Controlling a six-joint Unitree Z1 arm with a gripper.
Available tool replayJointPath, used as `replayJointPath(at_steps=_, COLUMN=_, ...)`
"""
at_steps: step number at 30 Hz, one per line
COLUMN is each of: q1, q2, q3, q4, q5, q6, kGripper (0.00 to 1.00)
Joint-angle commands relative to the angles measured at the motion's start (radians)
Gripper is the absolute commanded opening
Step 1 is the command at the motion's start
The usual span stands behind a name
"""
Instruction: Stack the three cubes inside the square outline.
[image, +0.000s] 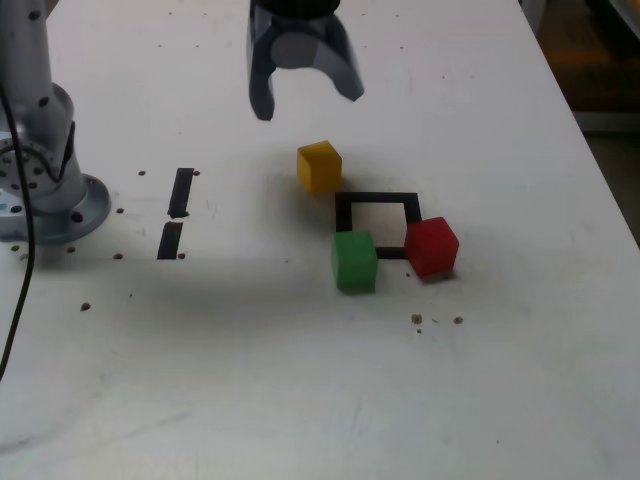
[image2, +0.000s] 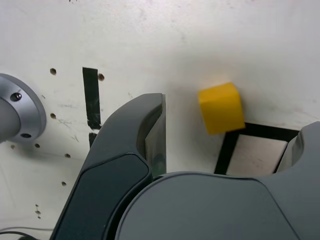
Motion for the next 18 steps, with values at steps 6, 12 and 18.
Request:
replayJointPath(at_steps=6, q1=-0.080, q2=-0.002, q3=-0.108, q4=0.032, q5=-0.008, q6=-0.066, kGripper=0.96)
replayJointPath(at_steps=12, q1=-0.139, q2=0.015, q3=-0.167, q4=0.028, q5=-0.011, q6=-0.116, kGripper=1.00)
replayJointPath(at_steps=18, q1=-0.197, q2=0.072, q3=-0.233, q4=0.018, q5=-0.025, q6=-0.171, kGripper=1.00)
